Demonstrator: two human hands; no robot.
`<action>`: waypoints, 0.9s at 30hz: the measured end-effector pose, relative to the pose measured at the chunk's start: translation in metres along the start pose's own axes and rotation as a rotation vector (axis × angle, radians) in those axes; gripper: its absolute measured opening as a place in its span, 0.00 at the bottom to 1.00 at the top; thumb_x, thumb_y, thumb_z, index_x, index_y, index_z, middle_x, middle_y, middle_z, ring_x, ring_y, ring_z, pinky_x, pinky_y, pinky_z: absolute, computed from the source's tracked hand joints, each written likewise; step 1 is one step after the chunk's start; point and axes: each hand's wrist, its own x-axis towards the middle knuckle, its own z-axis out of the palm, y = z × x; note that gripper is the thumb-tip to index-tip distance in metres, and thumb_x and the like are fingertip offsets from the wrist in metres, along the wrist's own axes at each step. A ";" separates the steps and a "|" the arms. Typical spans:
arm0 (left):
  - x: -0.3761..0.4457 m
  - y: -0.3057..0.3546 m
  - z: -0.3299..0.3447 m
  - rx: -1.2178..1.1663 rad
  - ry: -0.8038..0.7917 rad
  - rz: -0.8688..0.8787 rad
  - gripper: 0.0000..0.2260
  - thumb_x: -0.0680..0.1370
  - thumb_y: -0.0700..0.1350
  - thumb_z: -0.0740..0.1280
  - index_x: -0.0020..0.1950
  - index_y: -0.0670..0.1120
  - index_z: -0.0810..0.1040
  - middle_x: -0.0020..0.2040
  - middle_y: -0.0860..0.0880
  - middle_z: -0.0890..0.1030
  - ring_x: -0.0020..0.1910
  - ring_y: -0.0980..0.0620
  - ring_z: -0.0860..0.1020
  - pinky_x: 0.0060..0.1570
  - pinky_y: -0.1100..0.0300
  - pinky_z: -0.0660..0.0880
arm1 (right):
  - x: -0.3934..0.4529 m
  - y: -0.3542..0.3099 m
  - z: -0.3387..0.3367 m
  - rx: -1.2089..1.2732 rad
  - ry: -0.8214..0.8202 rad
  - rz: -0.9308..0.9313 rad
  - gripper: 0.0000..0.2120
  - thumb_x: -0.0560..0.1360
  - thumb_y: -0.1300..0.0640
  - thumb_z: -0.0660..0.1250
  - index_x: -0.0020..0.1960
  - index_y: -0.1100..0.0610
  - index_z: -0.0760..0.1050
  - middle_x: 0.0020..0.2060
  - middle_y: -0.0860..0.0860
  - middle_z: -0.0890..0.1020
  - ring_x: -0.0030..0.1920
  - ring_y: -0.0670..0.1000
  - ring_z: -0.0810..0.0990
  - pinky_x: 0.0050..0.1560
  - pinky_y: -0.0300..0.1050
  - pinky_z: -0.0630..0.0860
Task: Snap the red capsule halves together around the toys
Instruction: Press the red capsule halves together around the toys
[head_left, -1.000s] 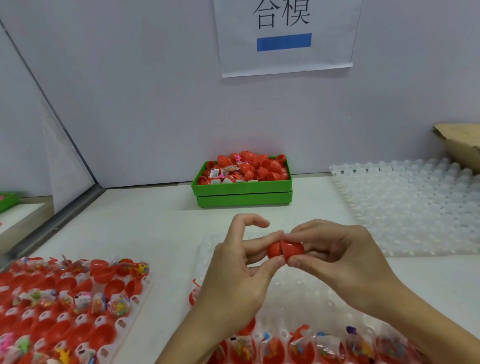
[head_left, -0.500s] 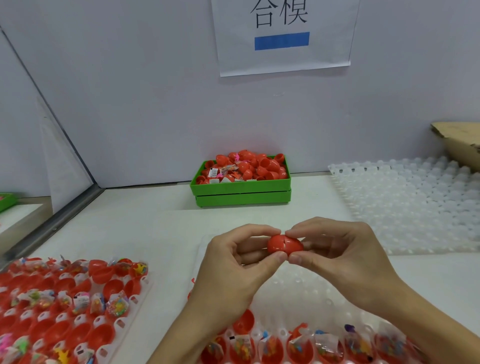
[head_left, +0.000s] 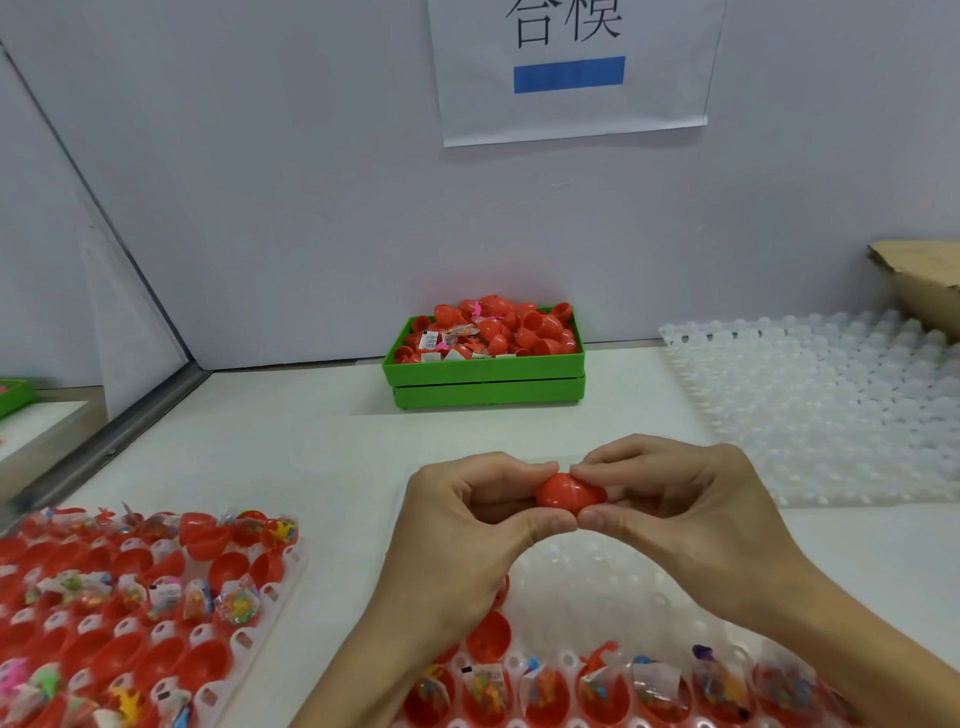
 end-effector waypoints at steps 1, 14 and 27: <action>0.000 0.001 0.000 -0.004 -0.003 0.001 0.14 0.64 0.42 0.77 0.49 0.48 0.86 0.43 0.52 0.87 0.45 0.53 0.86 0.46 0.66 0.80 | 0.000 -0.001 0.000 -0.008 -0.006 0.000 0.13 0.60 0.57 0.78 0.45 0.49 0.87 0.43 0.50 0.86 0.39 0.50 0.84 0.43 0.41 0.82; 0.002 0.002 0.000 0.183 0.042 0.023 0.15 0.66 0.28 0.76 0.39 0.49 0.87 0.36 0.52 0.86 0.39 0.55 0.85 0.42 0.67 0.79 | 0.004 -0.004 0.001 -0.037 -0.009 0.023 0.18 0.59 0.77 0.78 0.39 0.56 0.86 0.34 0.52 0.86 0.36 0.49 0.86 0.39 0.36 0.80; 0.002 0.001 -0.005 0.199 -0.042 0.010 0.12 0.76 0.33 0.70 0.51 0.50 0.79 0.43 0.55 0.87 0.46 0.58 0.85 0.47 0.68 0.78 | 0.002 -0.012 0.004 0.129 0.008 0.072 0.08 0.64 0.60 0.74 0.43 0.57 0.87 0.39 0.58 0.86 0.38 0.58 0.86 0.43 0.46 0.83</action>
